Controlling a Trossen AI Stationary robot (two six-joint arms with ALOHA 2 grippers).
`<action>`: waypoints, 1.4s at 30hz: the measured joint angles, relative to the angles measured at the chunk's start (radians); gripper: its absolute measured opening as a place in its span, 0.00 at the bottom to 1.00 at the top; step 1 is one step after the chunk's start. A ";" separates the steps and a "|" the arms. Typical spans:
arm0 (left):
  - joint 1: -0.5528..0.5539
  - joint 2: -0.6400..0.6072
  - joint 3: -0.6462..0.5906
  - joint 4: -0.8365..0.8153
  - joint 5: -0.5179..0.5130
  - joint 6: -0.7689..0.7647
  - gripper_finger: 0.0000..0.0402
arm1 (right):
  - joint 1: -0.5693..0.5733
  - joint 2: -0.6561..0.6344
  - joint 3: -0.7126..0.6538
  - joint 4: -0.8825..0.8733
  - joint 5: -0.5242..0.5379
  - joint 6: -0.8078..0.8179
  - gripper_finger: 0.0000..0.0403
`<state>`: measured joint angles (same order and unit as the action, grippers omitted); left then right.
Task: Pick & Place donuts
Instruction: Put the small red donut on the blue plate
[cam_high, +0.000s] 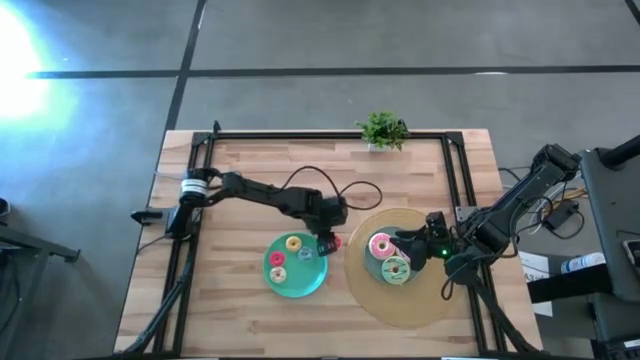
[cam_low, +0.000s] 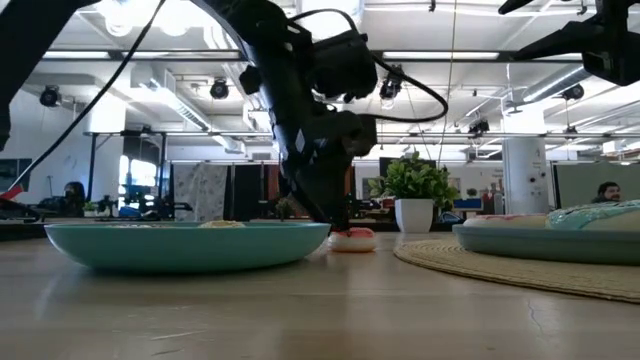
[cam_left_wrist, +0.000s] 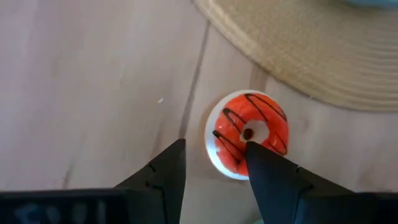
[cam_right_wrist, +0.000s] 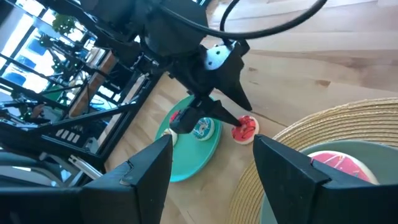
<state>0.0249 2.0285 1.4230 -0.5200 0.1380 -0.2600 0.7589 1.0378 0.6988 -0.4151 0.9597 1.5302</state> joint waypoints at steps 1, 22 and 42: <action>0.000 0.005 0.000 0.008 0.012 0.003 0.35 | 0.000 0.000 0.000 0.000 0.000 0.000 0.54; -0.032 -0.164 0.034 -0.171 -0.024 0.044 0.00 | 0.002 0.000 -0.001 0.003 0.000 0.015 0.54; -0.350 -0.328 -0.358 -0.004 -0.088 -0.341 0.09 | 0.002 -0.001 -0.002 0.001 -0.008 -0.023 0.54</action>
<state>-0.3248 1.7010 1.0653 -0.5238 0.0497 -0.6007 0.7609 1.0370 0.6971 -0.4141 0.9516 1.5074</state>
